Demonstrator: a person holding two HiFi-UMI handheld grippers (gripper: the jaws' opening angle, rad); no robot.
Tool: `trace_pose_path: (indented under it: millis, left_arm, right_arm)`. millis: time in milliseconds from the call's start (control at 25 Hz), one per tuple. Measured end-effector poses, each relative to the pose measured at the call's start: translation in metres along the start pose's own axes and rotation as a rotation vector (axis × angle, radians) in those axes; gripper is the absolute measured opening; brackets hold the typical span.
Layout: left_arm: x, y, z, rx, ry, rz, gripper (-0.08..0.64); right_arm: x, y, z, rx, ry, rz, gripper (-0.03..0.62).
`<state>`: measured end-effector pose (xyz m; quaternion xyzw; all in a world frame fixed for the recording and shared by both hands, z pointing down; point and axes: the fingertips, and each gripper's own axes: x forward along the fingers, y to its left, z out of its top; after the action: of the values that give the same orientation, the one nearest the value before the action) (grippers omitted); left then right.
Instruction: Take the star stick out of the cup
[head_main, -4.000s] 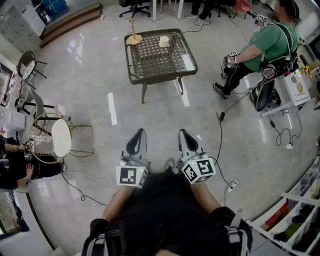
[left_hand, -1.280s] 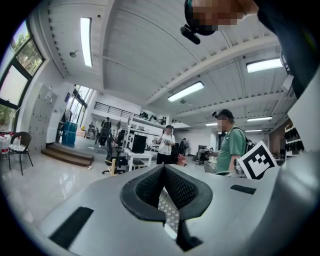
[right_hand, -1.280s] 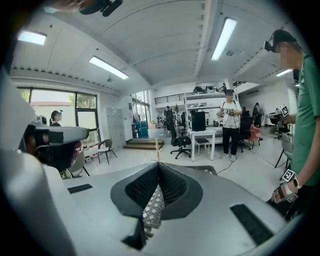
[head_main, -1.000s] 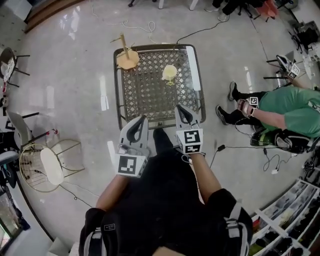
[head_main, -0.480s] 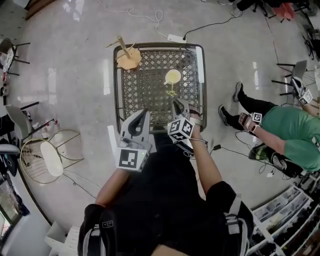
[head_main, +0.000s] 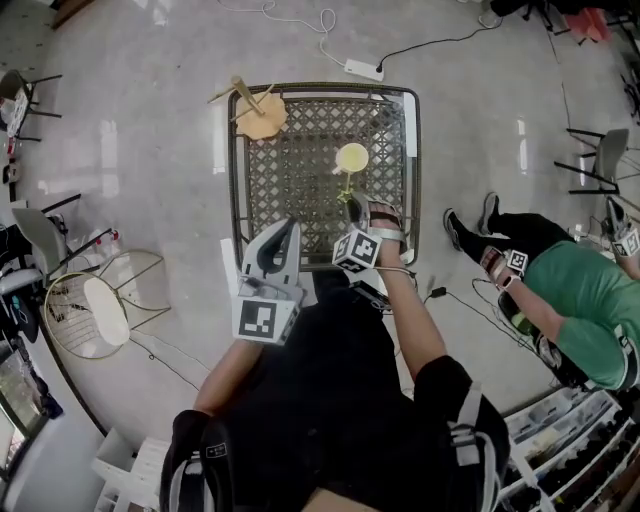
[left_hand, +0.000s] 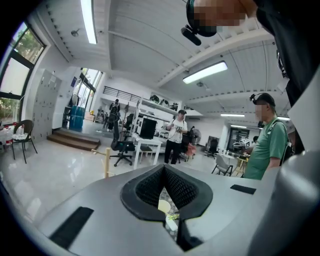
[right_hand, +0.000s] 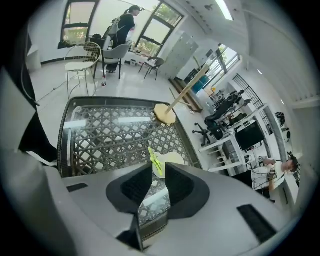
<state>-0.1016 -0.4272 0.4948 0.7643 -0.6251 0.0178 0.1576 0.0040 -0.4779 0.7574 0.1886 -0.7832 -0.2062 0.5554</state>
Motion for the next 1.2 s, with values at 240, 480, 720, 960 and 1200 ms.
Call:
trace_pose_path:
  millis: [240, 480, 720, 960, 1200]
  left_arm:
    - [0.002, 0.006, -0.003, -0.003, 0.012, 0.007, 0.011]
    - [-0.005, 0.01, 0.0, -0.008, 0.011, 0.011, 0.011]
    - [-0.021, 0.009, 0.004, -0.001, -0.009, 0.005, 0.011]
    - [-0.064, 0.002, 0.006, 0.006, -0.04, 0.001, 0.011]
    - [-0.119, -0.013, 0.012, 0.033, -0.126, -0.031, 0.011]
  right_arm:
    - [0.005, 0.001, 0.0, -0.037, 0.014, -0.003, 0.038]
    - [0.0, -0.004, 0.003, 0.002, 0.007, -0.026, 0.021]
    - [-0.019, -0.018, 0.008, 0.141, -0.024, -0.069, 0.021]
    - [-0.07, -0.028, 0.016, 0.431, -0.113, -0.141, 0.021]
    - [-0.144, -0.032, 0.02, 0.722, -0.238, -0.241, 0.02]
